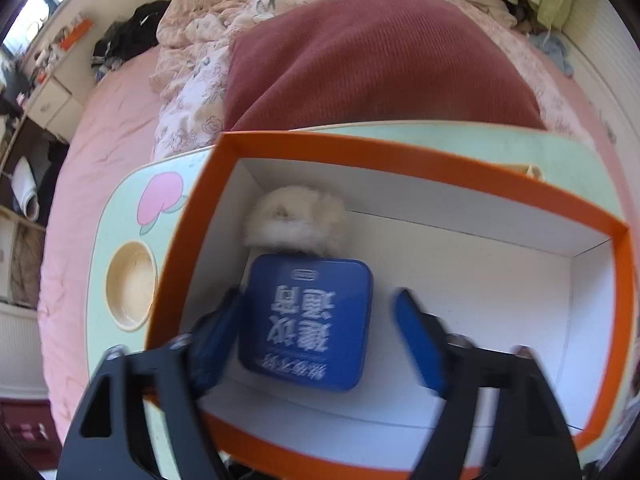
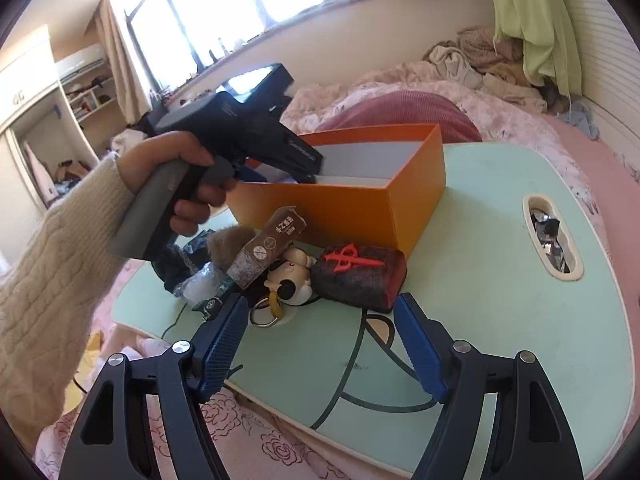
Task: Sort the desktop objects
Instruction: 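Grasp the blue tin in the box with the left gripper, then lift the blue tin out and set it on the table, left gripper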
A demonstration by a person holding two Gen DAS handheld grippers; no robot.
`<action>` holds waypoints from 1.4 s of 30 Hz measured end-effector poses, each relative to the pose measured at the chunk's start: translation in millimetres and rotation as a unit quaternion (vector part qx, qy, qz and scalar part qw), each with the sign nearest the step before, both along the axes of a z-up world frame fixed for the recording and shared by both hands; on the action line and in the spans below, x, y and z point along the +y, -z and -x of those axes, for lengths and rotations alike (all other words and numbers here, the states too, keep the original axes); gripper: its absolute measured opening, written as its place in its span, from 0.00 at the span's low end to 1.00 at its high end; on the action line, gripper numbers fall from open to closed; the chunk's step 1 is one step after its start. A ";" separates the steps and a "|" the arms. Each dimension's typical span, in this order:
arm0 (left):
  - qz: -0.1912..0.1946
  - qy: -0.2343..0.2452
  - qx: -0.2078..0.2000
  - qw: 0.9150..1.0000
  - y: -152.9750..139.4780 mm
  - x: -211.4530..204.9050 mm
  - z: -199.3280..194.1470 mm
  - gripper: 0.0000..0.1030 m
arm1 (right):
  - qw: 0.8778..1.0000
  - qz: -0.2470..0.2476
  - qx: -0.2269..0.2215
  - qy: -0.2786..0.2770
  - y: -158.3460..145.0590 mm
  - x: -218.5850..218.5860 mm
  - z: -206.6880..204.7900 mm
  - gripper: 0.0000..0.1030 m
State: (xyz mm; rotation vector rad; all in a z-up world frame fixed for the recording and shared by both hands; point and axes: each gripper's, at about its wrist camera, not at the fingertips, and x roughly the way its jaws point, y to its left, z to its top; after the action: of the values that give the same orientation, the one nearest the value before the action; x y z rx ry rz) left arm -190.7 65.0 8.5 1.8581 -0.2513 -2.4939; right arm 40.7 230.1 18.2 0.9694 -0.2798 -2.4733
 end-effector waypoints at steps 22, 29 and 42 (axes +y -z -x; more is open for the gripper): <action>-0.253 0.102 0.118 0.955 -85.4 -41.8 -149.8 0.64 | 1.000 0.016 -0.021 0.000 8.5 8.7 7.2 0.74; -0.294 0.071 0.135 0.944 -46.2 -58.4 -165.6 0.65 | 1.000 0.013 -0.010 0.003 6.8 9.9 4.2 0.74; -0.287 0.021 0.199 0.937 -35.0 -154.5 -230.8 0.79 | 0.996 -0.081 -0.028 -0.039 -89.4 -98.3 91.9 0.74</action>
State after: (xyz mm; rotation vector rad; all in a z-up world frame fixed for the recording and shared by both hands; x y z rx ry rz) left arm 40.1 -89.4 43.5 1.4045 0.5037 -3.1284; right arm -51.2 131.8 107.6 1.0961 -0.0586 -2.4299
